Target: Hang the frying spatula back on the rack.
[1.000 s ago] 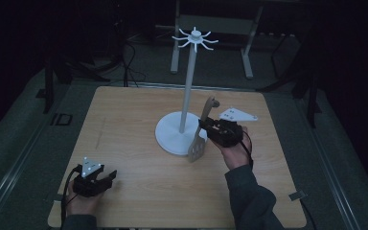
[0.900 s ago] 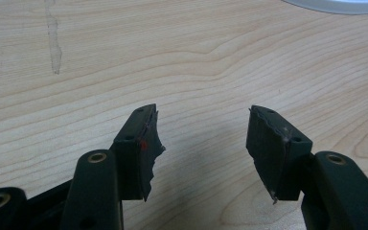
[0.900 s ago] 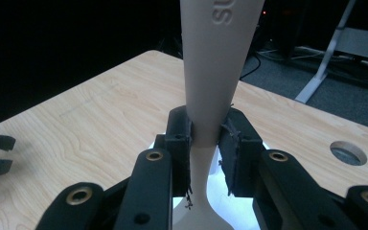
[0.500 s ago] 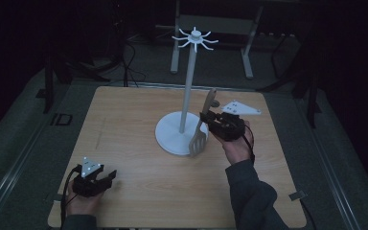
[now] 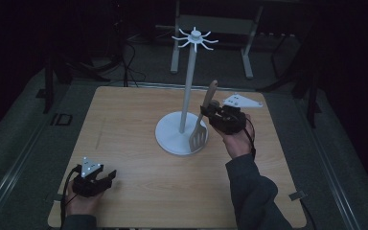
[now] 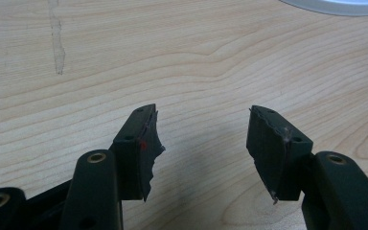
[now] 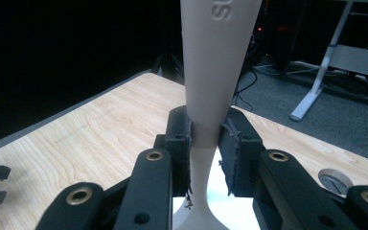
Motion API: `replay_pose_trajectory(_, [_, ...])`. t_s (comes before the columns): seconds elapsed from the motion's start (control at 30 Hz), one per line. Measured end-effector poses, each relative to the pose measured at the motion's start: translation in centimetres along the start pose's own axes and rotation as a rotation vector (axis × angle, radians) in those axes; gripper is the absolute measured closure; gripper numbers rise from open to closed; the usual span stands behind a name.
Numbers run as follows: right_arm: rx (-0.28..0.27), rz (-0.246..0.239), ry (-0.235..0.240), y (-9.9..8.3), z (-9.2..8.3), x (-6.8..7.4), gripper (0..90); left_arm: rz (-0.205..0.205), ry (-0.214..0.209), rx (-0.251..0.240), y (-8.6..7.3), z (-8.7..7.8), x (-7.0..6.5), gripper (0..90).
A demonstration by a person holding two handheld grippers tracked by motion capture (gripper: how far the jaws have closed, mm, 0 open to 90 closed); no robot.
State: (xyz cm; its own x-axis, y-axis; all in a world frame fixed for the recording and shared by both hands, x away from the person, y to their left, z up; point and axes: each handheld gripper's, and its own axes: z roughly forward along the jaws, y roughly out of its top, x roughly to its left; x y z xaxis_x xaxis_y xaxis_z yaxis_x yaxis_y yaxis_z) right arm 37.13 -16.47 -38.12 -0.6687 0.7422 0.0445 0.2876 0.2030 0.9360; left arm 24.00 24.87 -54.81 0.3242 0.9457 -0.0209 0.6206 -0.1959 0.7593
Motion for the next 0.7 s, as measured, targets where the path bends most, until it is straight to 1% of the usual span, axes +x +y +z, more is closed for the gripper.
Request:
replay_pose_trajectory(0.1, [-0.008,-0.004,-0.005,0.2,0.0,0.0,74.9,0.000,0.001,0.001,0.0,0.0,0.0,44.4])
replay_pose_trajectory(0.17, [-0.023,-0.005,-0.009,0.6,0.0,0.0,74.9,-0.004,0.001,-0.002,0.0,0.0,0.0,44.4])
replay_pose_trajectory(0.27, [-0.027,-0.003,-0.008,0.9,0.1,0.0,74.9,-0.002,0.002,-0.002,0.0,0.0,0.0,44.3])
replay_pose_trajectory(0.4, [-0.039,-0.013,-0.006,1.8,0.1,0.0,74.9,-0.004,0.000,-0.001,0.0,0.0,0.0,44.3])
replay_pose_trajectory(0.6, [-0.044,-0.014,-0.003,2.6,0.1,-0.1,74.9,-0.002,0.001,0.000,0.0,0.0,0.1,44.3])
replay_pose_trajectory(0.7, [-0.044,-0.023,-0.004,2.8,0.1,-0.1,74.9,-0.004,0.001,-0.001,0.0,0.0,0.0,44.3])
